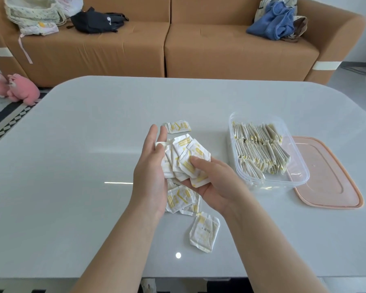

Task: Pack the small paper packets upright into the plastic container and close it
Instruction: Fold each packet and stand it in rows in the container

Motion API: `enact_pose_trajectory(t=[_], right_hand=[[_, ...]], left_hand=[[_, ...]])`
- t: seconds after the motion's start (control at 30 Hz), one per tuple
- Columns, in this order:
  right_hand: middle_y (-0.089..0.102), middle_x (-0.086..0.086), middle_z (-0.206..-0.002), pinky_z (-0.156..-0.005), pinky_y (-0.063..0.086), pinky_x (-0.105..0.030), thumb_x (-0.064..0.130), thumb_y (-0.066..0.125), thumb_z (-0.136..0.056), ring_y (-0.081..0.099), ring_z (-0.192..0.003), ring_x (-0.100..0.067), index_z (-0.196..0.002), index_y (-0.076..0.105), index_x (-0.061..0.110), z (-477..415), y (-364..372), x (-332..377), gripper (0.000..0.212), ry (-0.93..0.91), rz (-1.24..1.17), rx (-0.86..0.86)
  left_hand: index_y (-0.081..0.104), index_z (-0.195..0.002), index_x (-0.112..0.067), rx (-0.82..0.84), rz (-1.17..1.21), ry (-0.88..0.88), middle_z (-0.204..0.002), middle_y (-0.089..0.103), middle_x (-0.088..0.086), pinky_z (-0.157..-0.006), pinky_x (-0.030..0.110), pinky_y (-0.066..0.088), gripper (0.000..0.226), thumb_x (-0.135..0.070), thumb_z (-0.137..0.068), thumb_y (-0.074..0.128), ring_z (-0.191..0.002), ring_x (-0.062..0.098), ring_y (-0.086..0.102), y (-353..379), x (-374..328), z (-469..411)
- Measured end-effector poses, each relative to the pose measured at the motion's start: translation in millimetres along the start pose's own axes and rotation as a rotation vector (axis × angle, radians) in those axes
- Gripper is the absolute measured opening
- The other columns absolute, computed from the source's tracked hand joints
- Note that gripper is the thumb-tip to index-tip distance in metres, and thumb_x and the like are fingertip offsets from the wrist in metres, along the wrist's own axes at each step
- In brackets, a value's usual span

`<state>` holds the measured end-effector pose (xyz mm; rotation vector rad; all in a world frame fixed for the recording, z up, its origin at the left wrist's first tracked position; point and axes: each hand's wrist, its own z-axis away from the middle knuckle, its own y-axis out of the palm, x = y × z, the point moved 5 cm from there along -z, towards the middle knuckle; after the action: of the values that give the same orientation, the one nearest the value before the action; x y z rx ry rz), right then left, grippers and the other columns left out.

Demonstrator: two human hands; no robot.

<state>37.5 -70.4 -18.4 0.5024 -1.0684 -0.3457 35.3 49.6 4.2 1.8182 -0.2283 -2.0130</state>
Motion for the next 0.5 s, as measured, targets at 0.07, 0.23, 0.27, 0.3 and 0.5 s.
enact_pose_trajectory(t=[0.07,0.23,0.27,0.3,0.5], right_hand=[[0.070,-0.017,-0.102,-0.097,0.048,-0.056,0.002,0.050,-0.096,0.067,-0.097,-0.032,-0.112,0.062,-0.002,0.3,0.2,0.9,0.020,-0.014,0.002,0.002],[0.070,-0.014,-0.093,-0.064,0.059,-0.035,0.003,0.049,-0.097,0.068,-0.077,-0.024,-0.113,0.061,0.000,3.4,-2.4,11.5,0.020,-0.141,0.041,-0.032],[0.069,-0.015,-0.095,-0.063,0.058,-0.033,0.005,0.051,-0.097,0.067,-0.078,-0.025,-0.114,0.060,0.000,4.0,-4.2,13.1,0.021,-0.165,0.070,-0.063],[0.068,-0.015,-0.096,-0.064,0.057,-0.032,0.006,0.052,-0.096,0.066,-0.080,-0.025,-0.115,0.060,0.000,3.9,-6.1,14.1,0.022,-0.188,0.103,-0.100],[0.066,-0.018,-0.096,-0.077,0.054,-0.040,0.011,0.053,-0.096,0.061,-0.081,-0.028,-0.110,0.064,0.003,4.1,-4.8,14.3,0.019,-0.238,0.295,-0.157]], left_hand=[[0.043,-0.141,-0.035,-0.016,-0.019,0.010,-0.130,0.057,-0.029,-0.116,0.045,0.027,0.045,-0.017,-0.101,0.036,-0.134,0.008,0.043,1.0,2.4,-0.6],[0.059,-0.122,-0.016,-0.037,-0.263,-0.094,-0.110,0.068,-0.003,-0.087,0.031,0.049,0.033,-0.036,-0.097,0.049,-0.100,0.011,0.064,1.1,3.4,1.4],[0.063,-0.110,-0.009,-0.047,-0.376,-0.073,-0.095,0.068,0.000,-0.075,0.028,0.048,0.034,-0.037,-0.098,0.048,-0.084,0.013,0.063,-0.8,1.9,3.4],[0.063,-0.100,-0.002,-0.059,-0.467,-0.032,-0.082,0.063,0.003,-0.067,0.029,0.044,0.037,-0.036,-0.098,0.048,-0.072,0.015,0.056,-3.4,0.5,4.9],[0.054,-0.074,0.006,-0.014,-0.556,0.116,-0.056,0.043,0.006,-0.049,0.021,0.036,0.037,-0.024,-0.096,0.056,-0.051,0.017,0.037,-6.3,-8.3,7.9]])
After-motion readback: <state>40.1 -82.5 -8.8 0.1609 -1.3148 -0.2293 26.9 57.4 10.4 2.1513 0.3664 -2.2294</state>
